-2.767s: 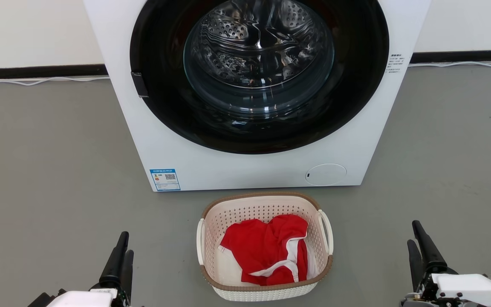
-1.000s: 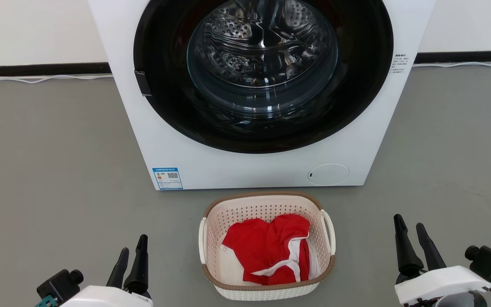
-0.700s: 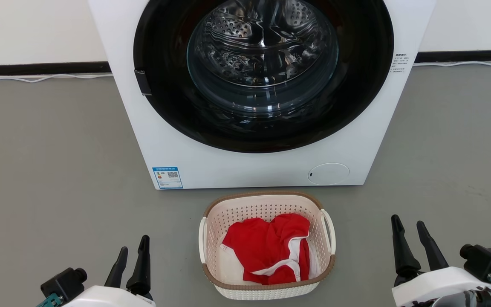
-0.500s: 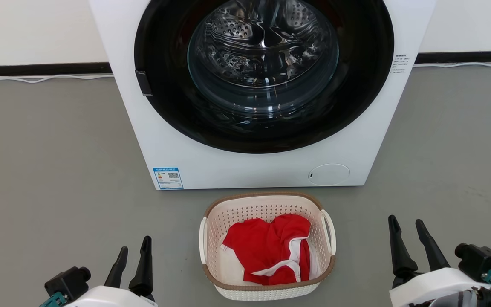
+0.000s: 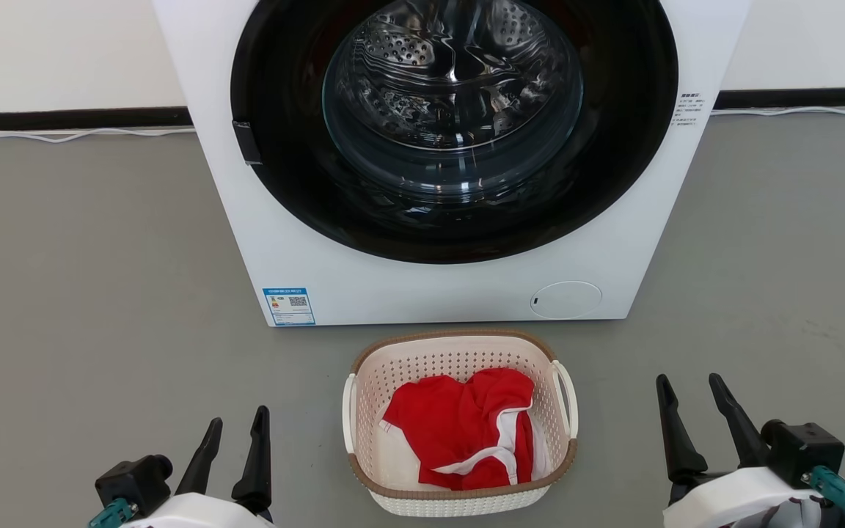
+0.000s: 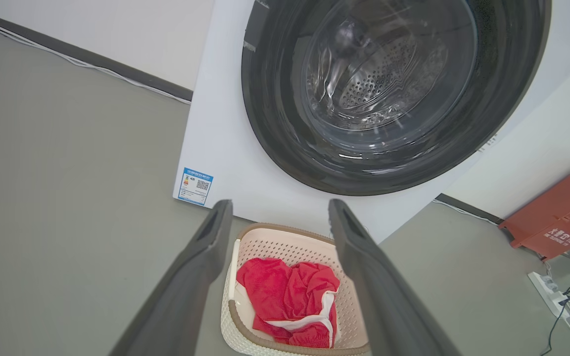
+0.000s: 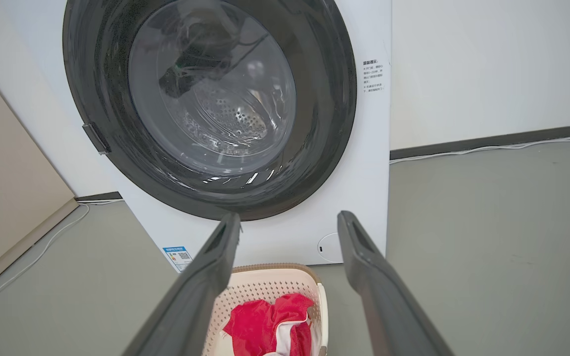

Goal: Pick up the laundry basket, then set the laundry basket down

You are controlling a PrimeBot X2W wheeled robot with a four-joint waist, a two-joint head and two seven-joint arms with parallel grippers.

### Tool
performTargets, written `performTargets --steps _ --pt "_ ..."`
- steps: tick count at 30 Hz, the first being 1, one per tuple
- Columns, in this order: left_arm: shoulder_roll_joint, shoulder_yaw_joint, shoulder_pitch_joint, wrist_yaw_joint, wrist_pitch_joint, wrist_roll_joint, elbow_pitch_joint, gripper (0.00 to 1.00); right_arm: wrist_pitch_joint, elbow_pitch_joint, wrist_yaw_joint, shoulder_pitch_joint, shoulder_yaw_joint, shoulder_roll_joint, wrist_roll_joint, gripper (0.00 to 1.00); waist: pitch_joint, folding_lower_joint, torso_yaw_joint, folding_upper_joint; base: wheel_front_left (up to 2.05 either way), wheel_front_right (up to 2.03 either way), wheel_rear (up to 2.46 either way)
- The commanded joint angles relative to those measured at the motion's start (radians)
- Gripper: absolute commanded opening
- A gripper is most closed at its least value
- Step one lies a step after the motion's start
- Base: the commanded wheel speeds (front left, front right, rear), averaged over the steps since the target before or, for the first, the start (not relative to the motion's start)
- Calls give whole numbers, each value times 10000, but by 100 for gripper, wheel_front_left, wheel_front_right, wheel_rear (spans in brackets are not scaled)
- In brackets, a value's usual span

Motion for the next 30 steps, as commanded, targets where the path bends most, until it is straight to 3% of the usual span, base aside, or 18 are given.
performTargets --steps 1,24,30 --pt "104 191 -262 121 -151 350 -214 100 -193 -179 59 -201 193 -143 -398 100 1 0 -3 0 0 0 0" --pt "136 215 -194 163 -797 2494 66 100 -839 22 73 -150 -33 -37 -3248 100 -120 -1 -8 0 0 0 0" --pt "137 269 -199 138 -807 2468 125 100 -849 31 73 -149 -68 -2 -3291 100 -100 -1 -23 0 0 0 0"
